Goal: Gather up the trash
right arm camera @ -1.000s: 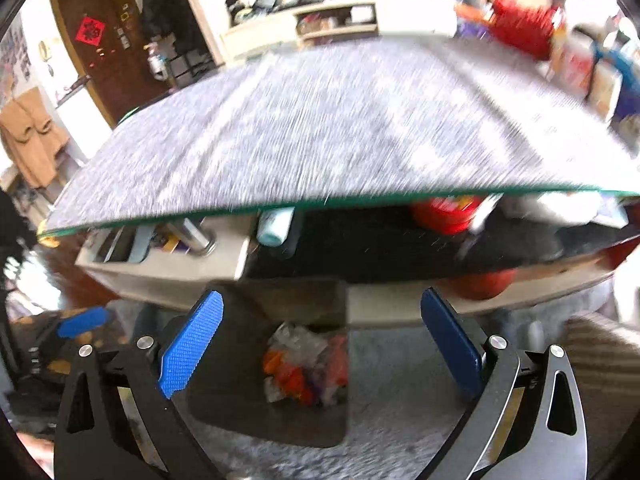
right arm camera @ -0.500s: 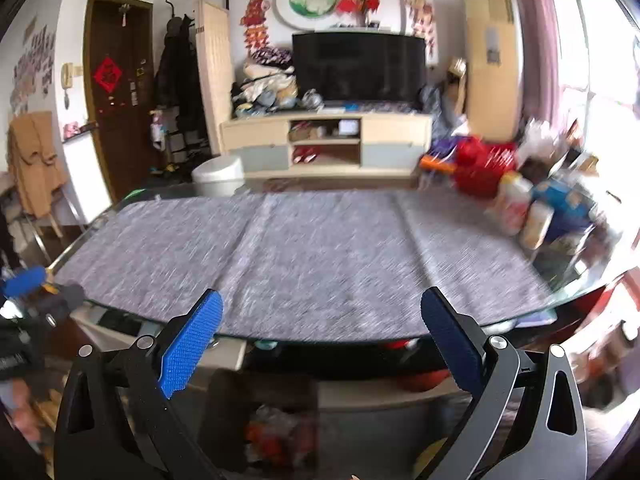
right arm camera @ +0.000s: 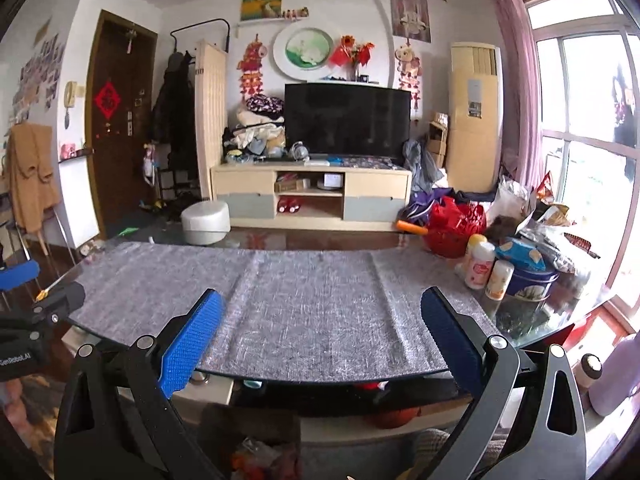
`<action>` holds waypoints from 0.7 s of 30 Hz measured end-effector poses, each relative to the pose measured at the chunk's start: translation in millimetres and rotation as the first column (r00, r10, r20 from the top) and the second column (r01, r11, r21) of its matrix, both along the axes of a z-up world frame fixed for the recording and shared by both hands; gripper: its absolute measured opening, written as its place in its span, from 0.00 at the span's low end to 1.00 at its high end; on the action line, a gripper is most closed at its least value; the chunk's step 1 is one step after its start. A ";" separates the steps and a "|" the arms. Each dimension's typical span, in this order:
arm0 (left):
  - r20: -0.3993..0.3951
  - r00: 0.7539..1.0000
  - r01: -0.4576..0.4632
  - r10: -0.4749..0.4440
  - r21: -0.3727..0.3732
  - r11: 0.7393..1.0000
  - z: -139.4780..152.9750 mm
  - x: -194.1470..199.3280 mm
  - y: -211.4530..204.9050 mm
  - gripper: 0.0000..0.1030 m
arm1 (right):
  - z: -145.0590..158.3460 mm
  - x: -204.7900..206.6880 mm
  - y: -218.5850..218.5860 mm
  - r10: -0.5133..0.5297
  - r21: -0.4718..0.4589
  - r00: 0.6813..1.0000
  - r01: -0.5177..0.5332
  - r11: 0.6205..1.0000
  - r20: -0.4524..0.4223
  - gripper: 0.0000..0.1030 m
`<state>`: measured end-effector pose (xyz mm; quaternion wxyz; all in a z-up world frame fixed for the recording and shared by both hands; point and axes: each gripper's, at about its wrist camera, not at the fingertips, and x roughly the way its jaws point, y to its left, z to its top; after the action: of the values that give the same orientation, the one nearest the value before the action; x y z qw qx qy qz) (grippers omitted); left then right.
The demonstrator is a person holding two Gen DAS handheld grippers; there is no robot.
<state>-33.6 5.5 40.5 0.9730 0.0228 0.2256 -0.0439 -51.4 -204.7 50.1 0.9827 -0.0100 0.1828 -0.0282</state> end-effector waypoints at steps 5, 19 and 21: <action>0.006 1.000 0.000 0.000 -0.014 1.000 2.6 -2.1 2.1 0.92 | 4.0 -2.4 -1.0 -0.009 0.007 1.000 0.009 1.000 0.010 0.97; 0.020 1.000 0.007 -0.007 -0.024 1.000 10.4 -3.5 4.7 0.92 | 12.3 5.1 6.3 0.017 0.009 1.000 -0.017 1.000 0.004 0.97; 0.024 1.000 0.005 -0.005 -0.027 1.000 12.7 -2.9 5.7 0.92 | 14.0 2.7 7.1 0.020 0.009 1.000 -0.021 1.000 0.013 0.97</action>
<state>-36.5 11.2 53.1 0.9757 0.0109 0.2132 -0.0490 -48.7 -197.6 64.1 0.9841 -0.0070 0.1766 -0.0173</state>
